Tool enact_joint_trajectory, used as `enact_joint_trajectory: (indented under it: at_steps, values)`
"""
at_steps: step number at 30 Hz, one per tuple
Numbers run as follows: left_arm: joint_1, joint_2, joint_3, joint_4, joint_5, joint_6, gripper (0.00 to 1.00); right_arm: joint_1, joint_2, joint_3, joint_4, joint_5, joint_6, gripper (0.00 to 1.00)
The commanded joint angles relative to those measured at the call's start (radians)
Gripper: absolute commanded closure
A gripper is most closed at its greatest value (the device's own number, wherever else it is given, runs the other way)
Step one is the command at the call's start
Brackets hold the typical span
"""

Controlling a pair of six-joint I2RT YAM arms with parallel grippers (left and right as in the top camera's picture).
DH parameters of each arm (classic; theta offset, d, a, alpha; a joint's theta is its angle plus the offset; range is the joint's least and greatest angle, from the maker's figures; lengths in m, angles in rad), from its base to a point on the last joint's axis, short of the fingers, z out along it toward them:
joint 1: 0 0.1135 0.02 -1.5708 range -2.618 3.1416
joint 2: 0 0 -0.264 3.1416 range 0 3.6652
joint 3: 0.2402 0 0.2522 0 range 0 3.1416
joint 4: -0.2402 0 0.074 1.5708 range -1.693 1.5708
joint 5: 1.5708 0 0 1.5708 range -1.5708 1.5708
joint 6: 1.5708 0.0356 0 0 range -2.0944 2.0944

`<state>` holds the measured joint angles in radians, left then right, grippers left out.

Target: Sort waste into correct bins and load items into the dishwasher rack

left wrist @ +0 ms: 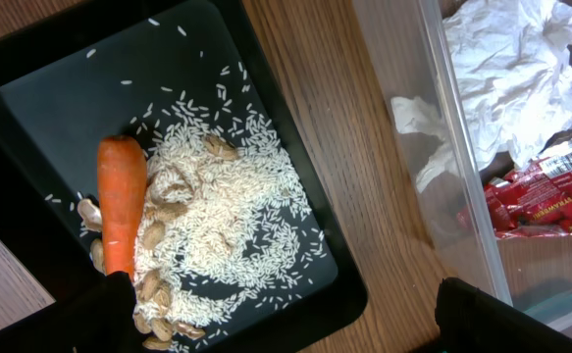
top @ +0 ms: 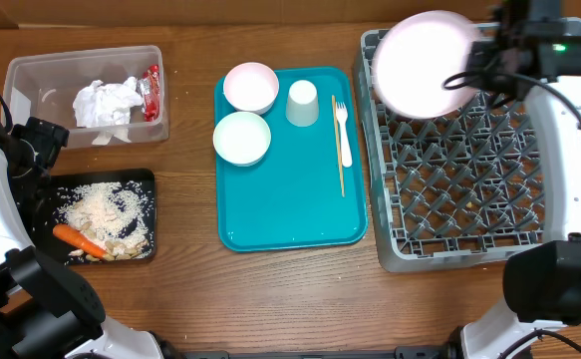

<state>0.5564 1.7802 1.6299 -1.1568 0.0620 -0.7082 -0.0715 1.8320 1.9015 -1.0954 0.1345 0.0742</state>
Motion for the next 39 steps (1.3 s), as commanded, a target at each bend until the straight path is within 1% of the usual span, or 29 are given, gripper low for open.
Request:
enact_joint_trajectory:
  at_steps: [1, 3, 6, 9, 14, 23, 29, 33, 37, 39]
  values:
    - [-0.002, -0.031, 0.01, -0.002, -0.01, -0.017, 0.0, -0.05, -0.016, 0.016, 0.076, 0.33, -0.058, 0.96]
    - [-0.002, -0.031, 0.01, -0.002, -0.01, -0.018, 0.0, -0.057, -0.014, 0.016, 0.127, 0.399, -0.131, 0.96]
    - [-0.002, -0.031, 0.01, -0.002, -0.01, -0.017, 0.0, -0.057, -0.01, 0.014, 0.194, 0.431, -0.182, 0.96]
    - [-0.002, -0.031, 0.01, -0.002, -0.01, -0.017, 0.0, -0.057, 0.004, -0.028, 0.3, 0.526, -0.24, 0.96]
    - [-0.002, -0.031, 0.01, -0.002, -0.01, -0.018, 0.0, -0.054, 0.022, -0.119, 0.368, 0.541, -0.24, 0.96]
    - [-0.002, -0.031, 0.01, -0.002, -0.01, -0.018, 0.0, -0.005, 0.027, -0.212, 0.389, 0.525, -0.239, 0.96]
    - [-0.002, -0.031, 0.01, -0.002, -0.01, -0.018, 0.0, 0.01, 0.027, -0.235, 0.393, 0.52, -0.24, 0.96]
    - [-0.002, -0.031, 0.01, -0.002, -0.01, -0.017, 0.0, 0.015, 0.027, -0.235, 0.427, 0.523, -0.298, 0.96]
    - [-0.002, -0.031, 0.01, -0.002, -0.01, -0.018, 0.0, 0.015, 0.027, -0.235, 0.496, 0.578, -0.363, 0.96]
    - [-0.002, -0.031, 0.01, -0.002, -0.01, -0.018, 0.0, 0.015, 0.027, -0.235, 0.489, 0.556, -0.362, 0.96]
